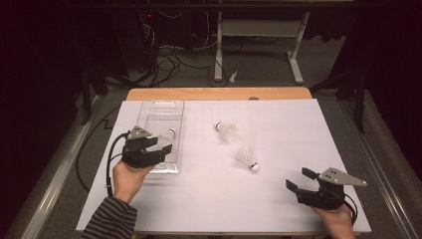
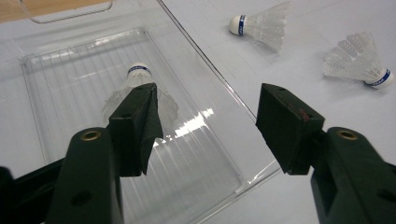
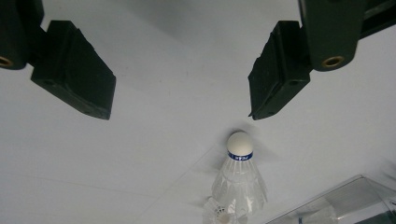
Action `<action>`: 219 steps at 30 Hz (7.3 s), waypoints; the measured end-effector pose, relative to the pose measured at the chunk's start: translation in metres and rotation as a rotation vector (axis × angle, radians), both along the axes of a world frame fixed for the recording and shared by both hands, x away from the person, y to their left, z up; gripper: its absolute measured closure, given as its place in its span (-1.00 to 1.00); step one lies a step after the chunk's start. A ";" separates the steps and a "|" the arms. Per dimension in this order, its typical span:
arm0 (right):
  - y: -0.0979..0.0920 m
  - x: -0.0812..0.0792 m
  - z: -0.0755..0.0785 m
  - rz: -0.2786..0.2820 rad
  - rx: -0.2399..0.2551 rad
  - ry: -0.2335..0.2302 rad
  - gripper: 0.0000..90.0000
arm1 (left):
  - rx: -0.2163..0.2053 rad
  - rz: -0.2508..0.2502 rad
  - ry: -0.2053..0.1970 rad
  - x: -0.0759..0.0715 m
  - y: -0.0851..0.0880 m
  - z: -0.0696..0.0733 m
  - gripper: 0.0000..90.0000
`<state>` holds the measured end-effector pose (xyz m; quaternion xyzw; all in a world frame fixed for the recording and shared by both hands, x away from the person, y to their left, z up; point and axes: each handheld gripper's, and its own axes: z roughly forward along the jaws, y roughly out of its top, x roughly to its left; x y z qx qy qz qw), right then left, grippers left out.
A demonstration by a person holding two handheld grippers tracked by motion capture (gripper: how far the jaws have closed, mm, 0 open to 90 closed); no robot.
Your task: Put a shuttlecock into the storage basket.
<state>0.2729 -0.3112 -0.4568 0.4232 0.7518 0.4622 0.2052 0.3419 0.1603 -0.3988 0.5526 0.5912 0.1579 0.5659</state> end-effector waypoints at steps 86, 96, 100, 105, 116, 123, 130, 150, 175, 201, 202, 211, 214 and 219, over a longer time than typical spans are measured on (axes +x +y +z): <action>-0.001 0.000 0.001 -0.014 0.012 -0.003 -0.48 | -0.058 -0.067 -0.124 -0.055 0.004 -0.025 -0.16; -0.001 -0.001 0.001 -0.014 0.009 -0.005 -0.48 | -0.076 -0.088 -0.107 -0.064 0.002 -0.028 -0.17; -0.002 0.000 0.001 -0.012 0.011 -0.002 -0.48 | -0.082 -0.101 -0.097 -0.065 -0.002 -0.031 -0.17; -0.001 -0.001 0.001 -0.013 0.013 -0.004 -0.48 | -0.076 -0.124 -0.093 -0.067 -0.007 -0.032 -0.17; -0.002 -0.001 0.001 -0.012 0.010 -0.007 -0.47 | -0.072 -0.155 -0.082 -0.064 -0.019 -0.031 -0.17; -0.001 -0.003 0.002 -0.001 0.012 -0.018 -0.46 | -0.059 -0.177 -0.078 -0.060 -0.029 -0.029 -0.17; -0.001 -0.003 0.002 0.000 0.009 -0.014 -0.46 | -0.060 -0.195 -0.066 -0.055 -0.039 -0.027 -0.15; -0.001 -0.002 0.001 0.003 0.008 -0.010 -0.46 | -0.060 -0.224 -0.048 -0.040 -0.062 -0.024 -0.13; -0.001 -0.002 0.000 0.003 0.006 -0.002 -0.46 | -0.057 -0.274 -0.008 -0.020 -0.093 -0.028 -0.10; -0.001 -0.002 0.000 0.003 0.002 -0.002 -0.46 | -0.081 -0.286 0.008 -0.008 -0.109 -0.034 -0.10; -0.001 -0.002 0.000 0.003 0.002 -0.002 -0.46 | -0.082 -0.285 0.008 -0.007 -0.110 -0.034 -0.10; 0.000 -0.002 0.000 0.004 0.001 0.001 -0.46 | -0.081 -0.285 0.008 -0.004 -0.113 -0.034 -0.10; 0.000 -0.002 0.000 0.002 0.003 0.003 -0.46 | -0.087 -0.282 0.008 -0.003 -0.115 -0.033 -0.10; 0.000 -0.002 0.000 0.003 0.002 0.002 -0.46 | -0.074 -0.291 0.011 0.000 -0.120 -0.032 -0.10</action>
